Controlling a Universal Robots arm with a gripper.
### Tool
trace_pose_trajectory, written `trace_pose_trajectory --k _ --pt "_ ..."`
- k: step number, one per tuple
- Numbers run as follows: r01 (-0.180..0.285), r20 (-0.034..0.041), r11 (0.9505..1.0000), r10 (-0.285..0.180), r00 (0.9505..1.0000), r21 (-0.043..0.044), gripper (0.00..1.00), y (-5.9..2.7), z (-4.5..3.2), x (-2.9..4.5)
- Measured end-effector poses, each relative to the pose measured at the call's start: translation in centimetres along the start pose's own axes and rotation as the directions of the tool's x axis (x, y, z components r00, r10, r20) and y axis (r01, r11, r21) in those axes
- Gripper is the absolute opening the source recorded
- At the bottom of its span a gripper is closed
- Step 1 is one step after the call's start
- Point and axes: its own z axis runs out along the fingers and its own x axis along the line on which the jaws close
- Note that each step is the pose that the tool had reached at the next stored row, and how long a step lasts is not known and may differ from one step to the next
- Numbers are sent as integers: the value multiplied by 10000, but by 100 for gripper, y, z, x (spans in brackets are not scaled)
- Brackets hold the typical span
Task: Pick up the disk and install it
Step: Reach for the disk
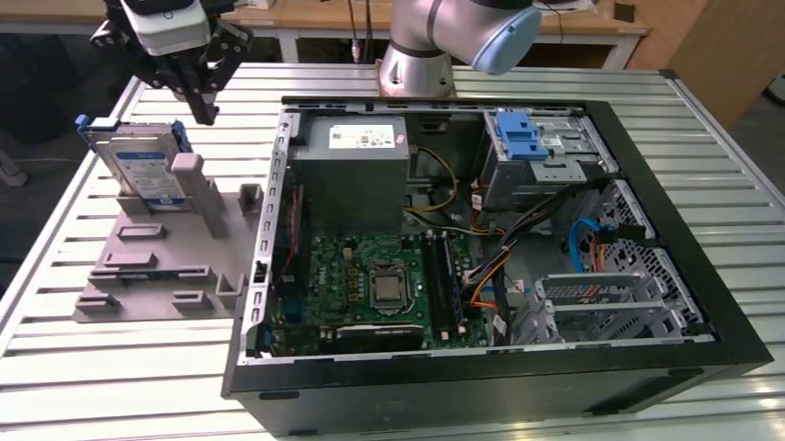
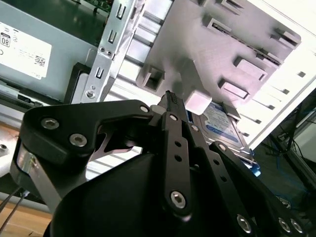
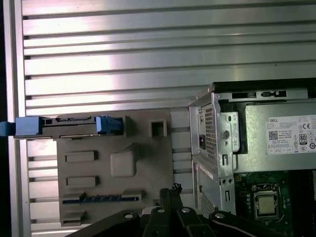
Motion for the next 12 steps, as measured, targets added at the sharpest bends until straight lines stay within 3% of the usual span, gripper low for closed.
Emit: trace_pose_trajectory --k 12 --pt "-6 -139 10000 6 9999 11 11 -12 3 151"
